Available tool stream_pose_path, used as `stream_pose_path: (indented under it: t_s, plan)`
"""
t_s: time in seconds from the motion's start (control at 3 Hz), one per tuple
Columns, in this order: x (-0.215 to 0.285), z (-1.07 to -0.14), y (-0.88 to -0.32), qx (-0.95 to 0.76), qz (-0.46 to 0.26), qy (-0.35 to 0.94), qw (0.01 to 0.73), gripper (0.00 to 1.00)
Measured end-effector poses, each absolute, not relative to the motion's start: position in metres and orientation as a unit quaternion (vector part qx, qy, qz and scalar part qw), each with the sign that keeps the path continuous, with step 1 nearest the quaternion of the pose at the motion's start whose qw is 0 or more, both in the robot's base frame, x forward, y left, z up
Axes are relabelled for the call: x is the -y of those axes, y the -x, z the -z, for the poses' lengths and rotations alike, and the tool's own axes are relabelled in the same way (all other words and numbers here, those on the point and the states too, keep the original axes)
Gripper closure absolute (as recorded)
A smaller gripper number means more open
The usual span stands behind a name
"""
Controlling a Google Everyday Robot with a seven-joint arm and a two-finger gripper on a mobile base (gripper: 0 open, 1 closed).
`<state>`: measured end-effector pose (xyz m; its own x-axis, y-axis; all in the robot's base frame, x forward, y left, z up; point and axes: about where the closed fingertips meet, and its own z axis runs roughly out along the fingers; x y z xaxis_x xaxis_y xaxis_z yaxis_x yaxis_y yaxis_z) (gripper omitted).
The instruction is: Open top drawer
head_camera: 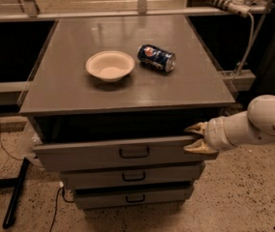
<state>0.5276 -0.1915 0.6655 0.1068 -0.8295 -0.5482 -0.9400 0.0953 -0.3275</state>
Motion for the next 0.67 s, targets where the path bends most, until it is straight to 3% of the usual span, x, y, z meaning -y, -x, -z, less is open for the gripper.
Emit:
stream_pose_path:
  t_s: [0.33, 0.67]
  plan:
    - [0.191, -0.669, -0.528, -0.663, -0.084, 0.667, 0.329, 0.38]
    - [0.201, -0.661, -0.500, -0.659, -0.109, 0.667, 0.331, 0.61]
